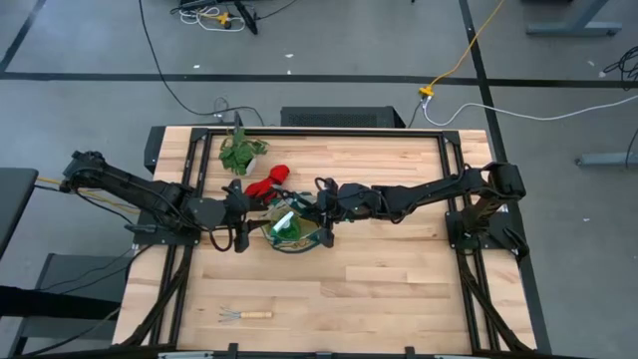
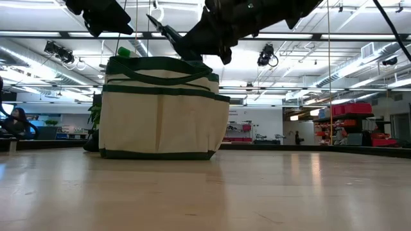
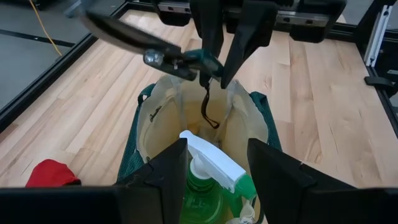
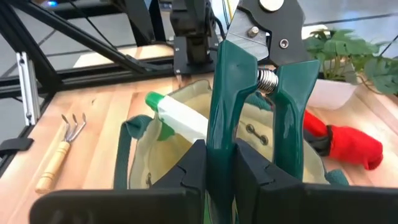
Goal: Pick & Place Garden tools in Gardening bag
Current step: Put the shear scissors into the gardening bag
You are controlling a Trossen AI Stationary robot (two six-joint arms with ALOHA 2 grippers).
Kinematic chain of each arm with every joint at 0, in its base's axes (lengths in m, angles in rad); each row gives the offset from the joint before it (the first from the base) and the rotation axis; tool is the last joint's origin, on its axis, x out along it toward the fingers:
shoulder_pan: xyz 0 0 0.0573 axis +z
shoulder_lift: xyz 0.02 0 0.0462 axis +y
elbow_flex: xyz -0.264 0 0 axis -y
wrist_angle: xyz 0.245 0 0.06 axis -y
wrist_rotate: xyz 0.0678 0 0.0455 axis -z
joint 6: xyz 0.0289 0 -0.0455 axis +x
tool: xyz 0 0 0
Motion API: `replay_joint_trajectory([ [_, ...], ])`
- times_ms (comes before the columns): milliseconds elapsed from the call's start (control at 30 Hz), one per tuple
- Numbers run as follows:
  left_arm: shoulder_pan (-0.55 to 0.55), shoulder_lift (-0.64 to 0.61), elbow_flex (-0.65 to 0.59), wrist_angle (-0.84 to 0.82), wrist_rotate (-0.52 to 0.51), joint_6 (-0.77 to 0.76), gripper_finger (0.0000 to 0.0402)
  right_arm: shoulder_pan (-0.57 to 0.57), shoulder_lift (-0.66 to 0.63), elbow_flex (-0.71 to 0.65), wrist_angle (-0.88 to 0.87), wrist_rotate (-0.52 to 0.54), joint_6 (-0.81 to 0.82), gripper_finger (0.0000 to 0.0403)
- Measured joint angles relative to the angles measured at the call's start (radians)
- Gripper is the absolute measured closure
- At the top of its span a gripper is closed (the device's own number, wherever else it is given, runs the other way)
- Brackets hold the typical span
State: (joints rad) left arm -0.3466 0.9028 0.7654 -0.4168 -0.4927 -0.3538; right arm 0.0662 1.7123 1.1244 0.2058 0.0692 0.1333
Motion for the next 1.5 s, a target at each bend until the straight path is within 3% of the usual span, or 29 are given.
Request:
replay_joint_trajectory([
  [567,0.000,0.000,0.000,0.000,0.000,-0.001,0.0228,-0.007,0.077,-0.002,-0.016,-0.009,-0.004,0.0358],
  [1167,0.000,0.000,0.000,0.000,0.000,-0.001,0.0228,-0.014,0.077,-0.002,-0.038,-0.035,-0.014,0.0357],
  [1500,0.000,0.000,0.000,0.000,0.000,-0.001,0.0228,-0.014,0.076,-0.002,-0.036,-0.035,-0.012,0.0306],
])
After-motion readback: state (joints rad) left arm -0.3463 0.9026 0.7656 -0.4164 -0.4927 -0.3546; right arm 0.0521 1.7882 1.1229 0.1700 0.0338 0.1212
